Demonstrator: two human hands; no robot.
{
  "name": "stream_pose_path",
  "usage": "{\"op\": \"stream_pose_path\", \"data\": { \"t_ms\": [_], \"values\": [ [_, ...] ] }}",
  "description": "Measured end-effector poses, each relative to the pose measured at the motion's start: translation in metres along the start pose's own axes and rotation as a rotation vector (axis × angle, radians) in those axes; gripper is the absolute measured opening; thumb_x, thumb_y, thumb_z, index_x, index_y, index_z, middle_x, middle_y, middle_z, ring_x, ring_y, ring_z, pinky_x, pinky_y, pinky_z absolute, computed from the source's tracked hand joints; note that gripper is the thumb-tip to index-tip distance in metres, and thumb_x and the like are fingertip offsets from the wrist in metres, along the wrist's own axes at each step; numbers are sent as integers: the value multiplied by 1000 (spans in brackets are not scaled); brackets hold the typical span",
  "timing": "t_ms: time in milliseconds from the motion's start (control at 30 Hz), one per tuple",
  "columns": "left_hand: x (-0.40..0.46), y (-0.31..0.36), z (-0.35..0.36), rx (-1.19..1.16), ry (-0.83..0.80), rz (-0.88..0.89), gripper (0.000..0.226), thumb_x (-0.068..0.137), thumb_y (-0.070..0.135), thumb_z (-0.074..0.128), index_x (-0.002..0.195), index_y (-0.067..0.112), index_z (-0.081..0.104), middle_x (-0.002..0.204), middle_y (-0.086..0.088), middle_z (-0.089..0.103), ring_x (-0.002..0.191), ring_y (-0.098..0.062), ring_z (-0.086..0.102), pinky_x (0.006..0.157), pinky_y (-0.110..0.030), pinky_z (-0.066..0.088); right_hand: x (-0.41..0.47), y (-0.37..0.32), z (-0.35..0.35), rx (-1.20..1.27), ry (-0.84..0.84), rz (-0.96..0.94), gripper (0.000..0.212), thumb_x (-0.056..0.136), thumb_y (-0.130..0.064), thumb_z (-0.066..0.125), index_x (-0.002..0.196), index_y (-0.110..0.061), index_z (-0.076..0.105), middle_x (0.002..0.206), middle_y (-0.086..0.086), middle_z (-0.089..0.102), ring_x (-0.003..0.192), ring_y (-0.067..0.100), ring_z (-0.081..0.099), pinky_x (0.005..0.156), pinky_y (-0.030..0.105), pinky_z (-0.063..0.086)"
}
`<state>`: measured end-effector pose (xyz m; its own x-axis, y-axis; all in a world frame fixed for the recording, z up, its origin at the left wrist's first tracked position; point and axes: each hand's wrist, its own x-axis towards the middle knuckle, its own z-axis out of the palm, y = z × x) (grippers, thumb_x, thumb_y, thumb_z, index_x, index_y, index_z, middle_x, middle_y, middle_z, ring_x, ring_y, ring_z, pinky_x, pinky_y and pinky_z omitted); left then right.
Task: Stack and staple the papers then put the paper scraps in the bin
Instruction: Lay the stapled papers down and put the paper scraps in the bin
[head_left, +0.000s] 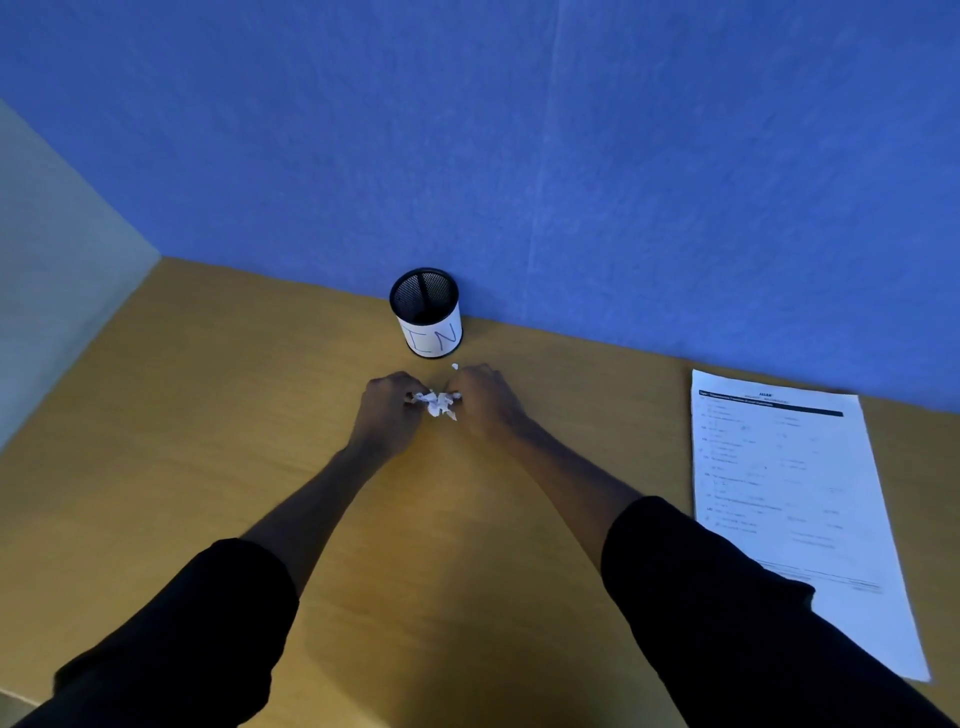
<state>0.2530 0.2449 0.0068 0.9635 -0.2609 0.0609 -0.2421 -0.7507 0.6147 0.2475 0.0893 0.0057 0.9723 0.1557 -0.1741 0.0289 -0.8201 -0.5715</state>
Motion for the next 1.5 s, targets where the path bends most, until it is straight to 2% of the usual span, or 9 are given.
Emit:
{"op": "stream_pose_path", "data": {
  "t_ms": [133, 267, 467, 600, 733, 967, 1133, 1333, 1500],
  "values": [
    [4, 4, -14, -82, 83, -79, 16, 78, -5, 68, 91, -1, 75, 91, -14, 74, 81, -22, 66, 71, -30, 50, 0, 0, -9, 227, 97, 41, 25, 78, -15, 76, 96, 2, 76, 96, 20, 74, 94, 24, 69, 79, 37, 56],
    [15, 11, -30, -208, 141, -149, 14, 79, 5, 75, 92, 2, 75, 92, -9, 74, 81, -16, 66, 75, -26, 50, 3, 0, -33, 454, 175, 45, 17, 74, -16, 77, 74, 1, 76, 67, 16, 71, 61, 7, 58, 55, 26, 43],
    [54, 29, -59, -260, 231, -138, 17, 78, 10, 77, 94, 3, 75, 91, -8, 73, 81, -17, 67, 77, -26, 53, 32, -27, -76, 584, 278, 115, 12, 74, -12, 78, 79, -1, 78, 73, 19, 74, 63, 15, 65, 67, 32, 56],
    [84, 42, -66, -183, 253, -182, 12, 80, 8, 72, 91, 2, 75, 90, -11, 74, 76, -16, 64, 69, -24, 48, 61, -39, -87, 445, 266, 106, 16, 69, -16, 77, 68, 0, 74, 64, 22, 68, 63, 34, 68, 59, 40, 55],
    [101, 51, -63, -70, 187, -204, 11, 79, 2, 64, 83, 0, 74, 82, -18, 72, 71, -27, 63, 60, -32, 47, 78, -44, -94, 206, 133, 109, 29, 75, -17, 74, 57, 2, 63, 53, 8, 46, 53, 15, 43, 48, 27, 27],
    [107, 53, -55, 82, 76, -195, 21, 74, 3, 59, 88, 5, 74, 86, -16, 72, 80, -31, 65, 60, -29, 44, 87, -54, -108, 52, -23, 59, 33, 84, -21, 66, 58, -4, 55, 54, 6, 52, 56, 19, 48, 49, 25, 32],
    [98, 64, -59, 243, -23, -94, 26, 77, 18, 61, 101, 13, 72, 96, -17, 71, 94, -40, 62, 65, -33, 45, 85, -53, -109, -108, 86, -10, 10, 76, -1, 54, 67, -6, 55, 83, 20, 63, 74, 31, 54, 58, 30, 37],
    [73, 52, -57, 207, 319, 22, 17, 80, 16, 55, 87, 7, 67, 89, -11, 66, 73, -35, 62, 59, -38, 50, 55, -32, -91, -72, 363, -11, 19, 85, -22, 56, 91, -13, 71, 92, 10, 73, 88, 33, 65, 71, 36, 52],
    [28, 30, -31, 213, 246, 5, 13, 79, 22, 64, 80, 9, 65, 82, -6, 65, 67, -28, 61, 56, -27, 40, 21, -7, -68, -95, 329, 42, 24, 87, -30, 55, 85, -10, 68, 88, 9, 72, 83, 32, 66, 71, 35, 51]
  ]
}}
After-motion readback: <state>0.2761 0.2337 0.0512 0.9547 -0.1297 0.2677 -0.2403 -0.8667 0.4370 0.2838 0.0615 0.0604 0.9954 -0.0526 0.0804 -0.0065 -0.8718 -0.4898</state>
